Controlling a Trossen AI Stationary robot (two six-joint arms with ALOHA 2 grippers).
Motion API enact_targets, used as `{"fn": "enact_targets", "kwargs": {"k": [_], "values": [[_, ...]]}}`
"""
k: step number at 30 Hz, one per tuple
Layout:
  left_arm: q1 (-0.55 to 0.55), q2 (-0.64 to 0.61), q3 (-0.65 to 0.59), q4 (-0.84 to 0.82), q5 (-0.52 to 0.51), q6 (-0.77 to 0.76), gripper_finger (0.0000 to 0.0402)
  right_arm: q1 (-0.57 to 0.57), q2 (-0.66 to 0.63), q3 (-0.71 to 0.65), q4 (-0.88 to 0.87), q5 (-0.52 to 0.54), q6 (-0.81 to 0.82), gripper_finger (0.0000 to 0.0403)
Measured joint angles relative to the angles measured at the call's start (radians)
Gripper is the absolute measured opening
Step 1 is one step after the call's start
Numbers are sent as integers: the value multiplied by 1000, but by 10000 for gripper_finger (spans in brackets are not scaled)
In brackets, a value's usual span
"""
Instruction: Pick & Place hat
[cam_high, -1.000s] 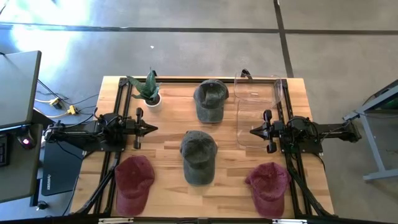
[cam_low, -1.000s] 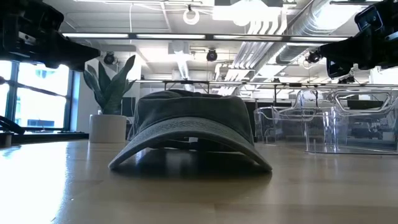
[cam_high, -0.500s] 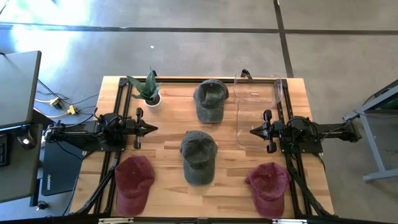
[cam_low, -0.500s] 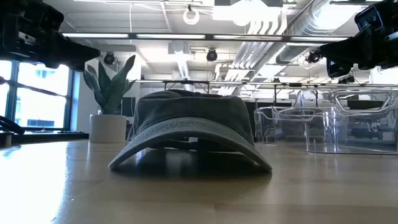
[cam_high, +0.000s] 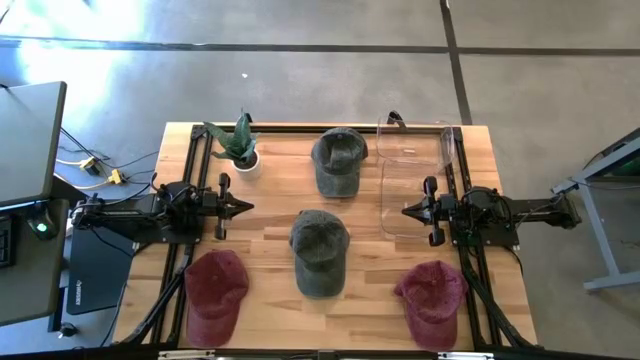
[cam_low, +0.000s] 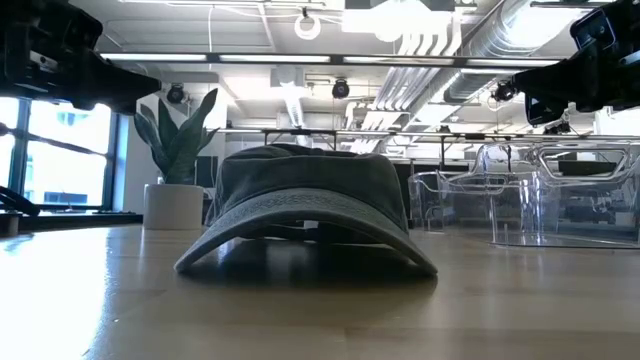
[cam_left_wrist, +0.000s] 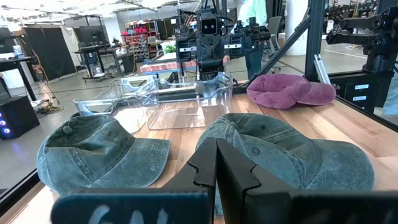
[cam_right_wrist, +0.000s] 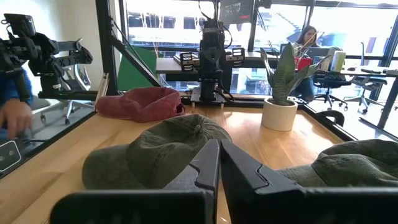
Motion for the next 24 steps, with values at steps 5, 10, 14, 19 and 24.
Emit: {"fn": "enact_targets", "kwargs": {"k": [5, 10, 14, 19, 24], "values": [[0, 0, 0, 0, 0, 0, 0, 0, 0, 0, 0, 0, 0, 12], [0, 0, 0, 0, 0, 0, 0, 0, 0, 0, 0, 0, 0, 12], [0, 0, 0, 0, 0, 0, 0, 0, 0, 0, 0, 0, 0, 12], [0, 0, 0, 0, 0, 0, 0, 0, 0, 0, 9, 11, -12, 12], [0, 0, 0, 0, 0, 0, 0, 0, 0, 0, 205, 34, 187, 12]]}}
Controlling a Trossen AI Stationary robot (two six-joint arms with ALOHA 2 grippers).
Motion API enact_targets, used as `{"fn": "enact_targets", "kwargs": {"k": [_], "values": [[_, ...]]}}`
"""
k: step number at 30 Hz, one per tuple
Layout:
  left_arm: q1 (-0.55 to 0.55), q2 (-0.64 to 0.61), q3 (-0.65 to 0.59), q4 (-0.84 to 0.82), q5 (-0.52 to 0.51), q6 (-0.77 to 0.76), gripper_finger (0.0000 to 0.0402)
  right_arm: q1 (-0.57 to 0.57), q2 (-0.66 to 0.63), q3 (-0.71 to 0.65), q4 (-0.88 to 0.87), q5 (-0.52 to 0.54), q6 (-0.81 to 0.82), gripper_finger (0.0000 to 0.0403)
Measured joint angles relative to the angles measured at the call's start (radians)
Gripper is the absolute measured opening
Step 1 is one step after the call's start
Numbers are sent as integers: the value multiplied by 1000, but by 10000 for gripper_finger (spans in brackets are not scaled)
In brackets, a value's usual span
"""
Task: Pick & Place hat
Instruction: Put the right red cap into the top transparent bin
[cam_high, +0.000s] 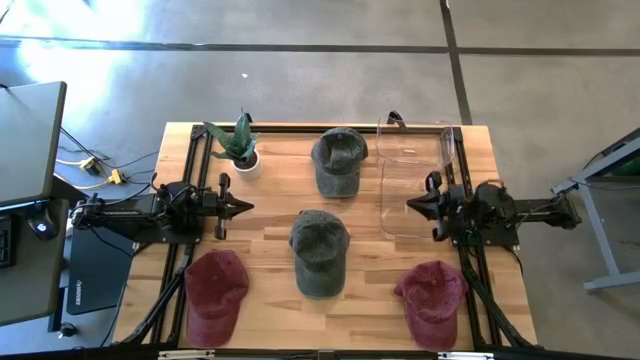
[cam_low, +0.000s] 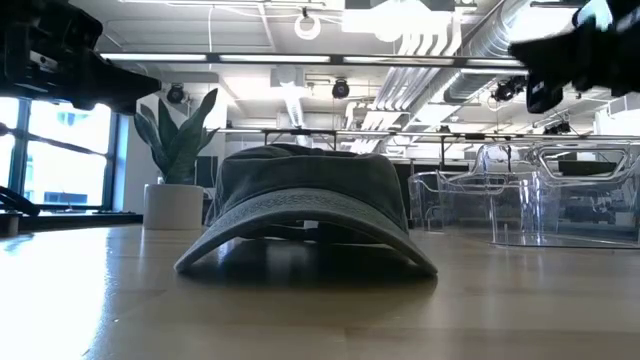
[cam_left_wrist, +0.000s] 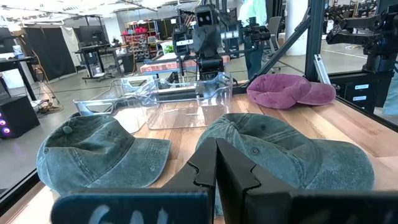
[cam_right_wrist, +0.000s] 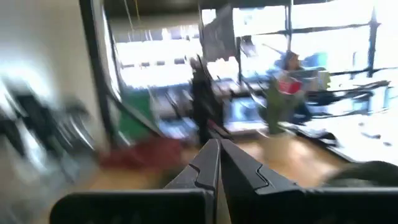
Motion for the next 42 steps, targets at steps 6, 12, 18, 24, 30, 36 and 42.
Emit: {"fn": "enact_targets", "kwargs": {"k": [6, 12, 18, 24, 30, 36, 42], "values": [[0, 0, 0, 0, 0, 0, 0, 24, 24, 0, 179, -148, 200, 12], [0, 0, 0, 0, 0, 0, 0, 160, 168, 56, 169, -60, 204, 12], [0, 0, 0, 0, 0, 0, 0, 327, 403, 261, -41, 94, 173, 12], [0, 0, 0, 0, 0, 0, 0, 433, 653, 594, -540, 223, 250, 12], [0, 0, 0, 0, 0, 0, 0, 484, 900, 859, -960, 104, 508, 40], [0, 0, 0, 0, 0, 0, 0, 549, 1112, 989, -1200, -134, 776, 131], [0, 0, 0, 0, 0, 0, 0, 689, 1231, 948, -1245, -281, 938, 212]]}}
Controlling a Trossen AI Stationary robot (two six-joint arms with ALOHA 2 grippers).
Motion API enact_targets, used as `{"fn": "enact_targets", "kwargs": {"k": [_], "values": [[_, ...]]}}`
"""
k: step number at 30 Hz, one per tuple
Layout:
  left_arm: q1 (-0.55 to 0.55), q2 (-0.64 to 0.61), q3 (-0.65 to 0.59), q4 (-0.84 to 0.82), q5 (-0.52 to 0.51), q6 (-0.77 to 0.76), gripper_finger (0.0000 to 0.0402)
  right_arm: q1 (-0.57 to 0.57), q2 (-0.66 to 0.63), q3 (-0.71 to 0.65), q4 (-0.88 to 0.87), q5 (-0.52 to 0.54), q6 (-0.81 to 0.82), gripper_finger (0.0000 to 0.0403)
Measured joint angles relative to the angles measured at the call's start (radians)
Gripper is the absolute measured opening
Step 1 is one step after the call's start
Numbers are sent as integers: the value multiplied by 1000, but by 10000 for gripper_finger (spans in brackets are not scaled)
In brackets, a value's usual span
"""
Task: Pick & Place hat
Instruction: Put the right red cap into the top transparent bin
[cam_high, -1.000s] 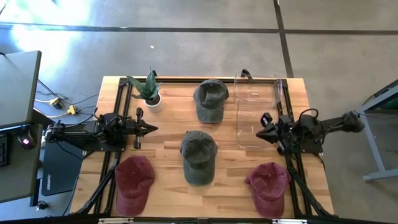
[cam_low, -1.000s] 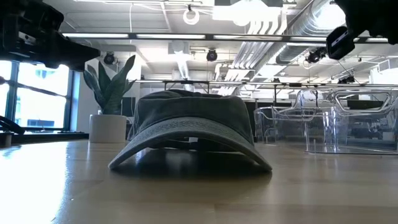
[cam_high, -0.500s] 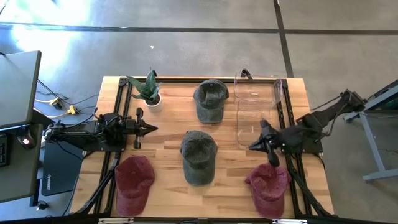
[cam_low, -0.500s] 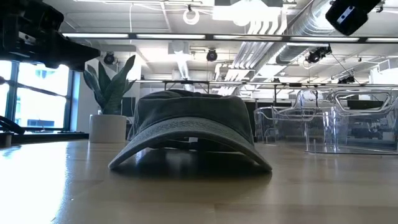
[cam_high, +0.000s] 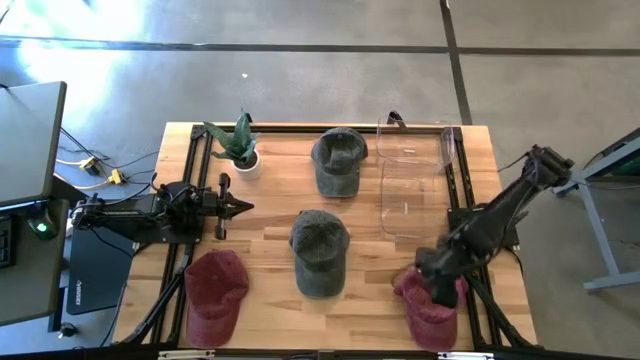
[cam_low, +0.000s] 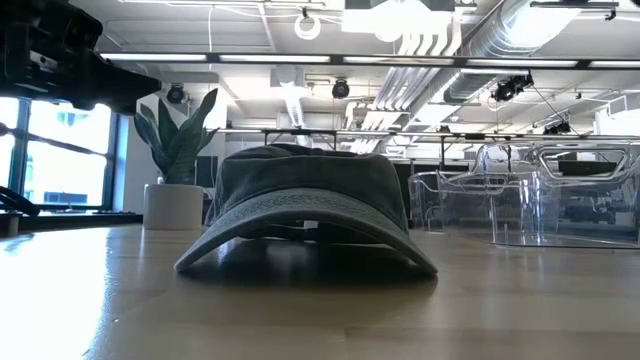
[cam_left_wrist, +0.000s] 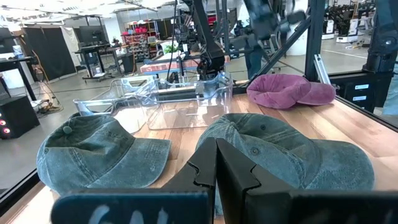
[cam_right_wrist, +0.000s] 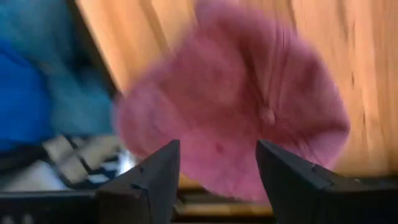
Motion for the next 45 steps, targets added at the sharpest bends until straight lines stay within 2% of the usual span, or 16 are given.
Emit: {"fn": "enact_targets", "kwargs": {"k": [2, 9, 15, 22, 29, 35, 37, 42, 45], "values": [[0, 0, 0, 0, 0, 0, 0, 54, 23, -32, -1, 7, 1, 225], [0, 0, 0, 0, 0, 0, 0, 178, 36, -161, 50, 192, 1, 223], [0, 0, 0, 0, 0, 0, 0, 206, 48, -286, 240, 249, -89, 211], [0, 0, 0, 0, 0, 0, 0, 206, 119, -302, 269, 340, -183, 185], [0, 0, 0, 0, 0, 0, 0, 206, 219, -298, 330, 336, -236, 141], [0, 0, 0, 0, 0, 0, 0, 204, 214, -288, 361, 310, -239, 32], [0, 0, 0, 0, 0, 0, 0, 202, 186, -267, 356, 286, -244, 25], [0, 0, 0, 0, 0, 0, 0, 151, 62, -154, 306, 240, -217, 41], [0, 0, 0, 0, 0, 0, 0, 110, -9, -69, 275, 252, -280, 22]]}}
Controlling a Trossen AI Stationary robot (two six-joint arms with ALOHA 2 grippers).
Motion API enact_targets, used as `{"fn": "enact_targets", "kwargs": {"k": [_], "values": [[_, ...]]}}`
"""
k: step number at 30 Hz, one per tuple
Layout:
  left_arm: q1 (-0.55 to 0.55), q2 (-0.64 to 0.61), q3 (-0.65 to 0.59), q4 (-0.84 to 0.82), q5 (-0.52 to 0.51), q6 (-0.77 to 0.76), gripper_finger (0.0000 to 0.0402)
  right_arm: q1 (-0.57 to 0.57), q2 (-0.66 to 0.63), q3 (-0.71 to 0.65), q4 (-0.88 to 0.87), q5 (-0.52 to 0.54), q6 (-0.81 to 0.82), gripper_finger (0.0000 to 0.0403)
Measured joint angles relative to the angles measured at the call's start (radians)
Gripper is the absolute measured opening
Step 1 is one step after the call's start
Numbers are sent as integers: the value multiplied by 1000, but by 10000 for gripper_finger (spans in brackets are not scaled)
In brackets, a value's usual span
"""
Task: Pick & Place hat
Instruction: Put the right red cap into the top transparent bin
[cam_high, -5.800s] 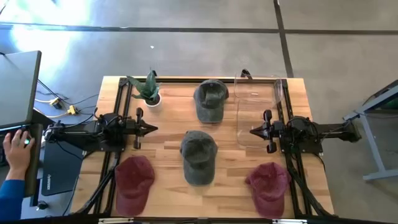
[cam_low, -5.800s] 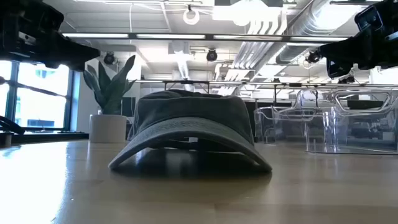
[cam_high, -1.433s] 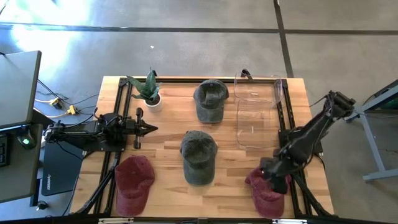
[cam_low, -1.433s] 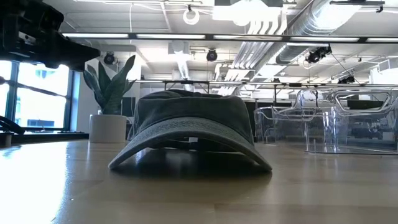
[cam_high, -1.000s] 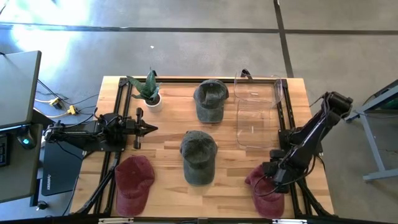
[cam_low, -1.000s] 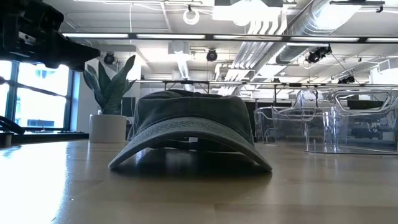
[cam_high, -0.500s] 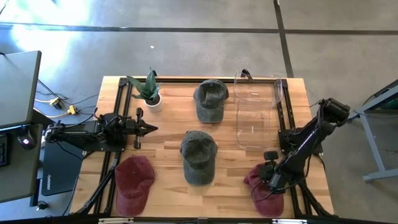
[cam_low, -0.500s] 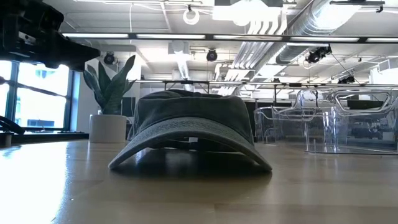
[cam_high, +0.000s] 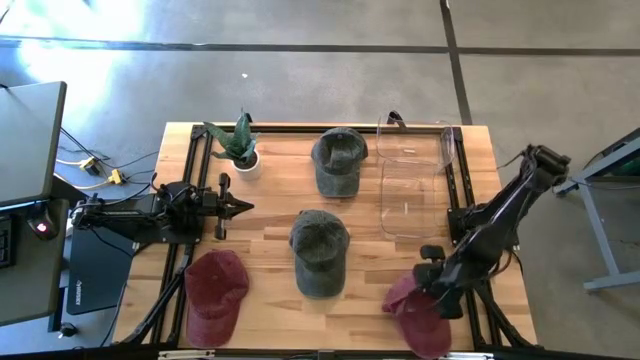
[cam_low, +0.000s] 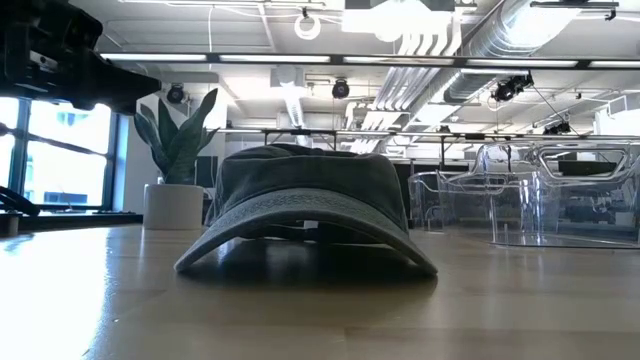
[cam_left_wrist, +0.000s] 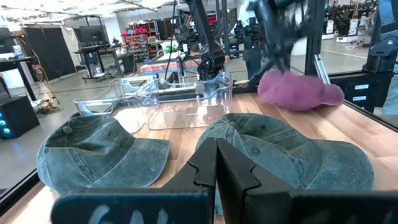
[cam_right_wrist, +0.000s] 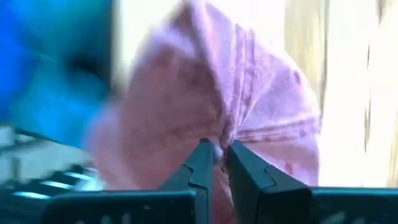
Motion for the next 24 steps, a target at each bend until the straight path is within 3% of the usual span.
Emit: {"fn": "enact_targets", "kwargs": {"k": [3, 8, 10, 13, 17, 24], "values": [[0, 0, 0, 0, 0, 0, 0, -44, -39, 99, -75, 88, -119, 20], [0, 0, 0, 0, 0, 0, 0, -99, -47, 304, -200, 462, -327, 24], [0, 0, 0, 0, 0, 0, 0, -99, -48, 349, -188, 553, -425, 24], [0, 0, 0, 0, 0, 0, 0, -93, -48, 335, -167, 480, -533, 20], [0, 0, 0, 0, 0, 0, 0, -87, -40, 161, -63, 334, -449, 25], [0, 0, 0, 0, 0, 0, 0, -25, 41, -213, 479, 40, -252, 32]]}}
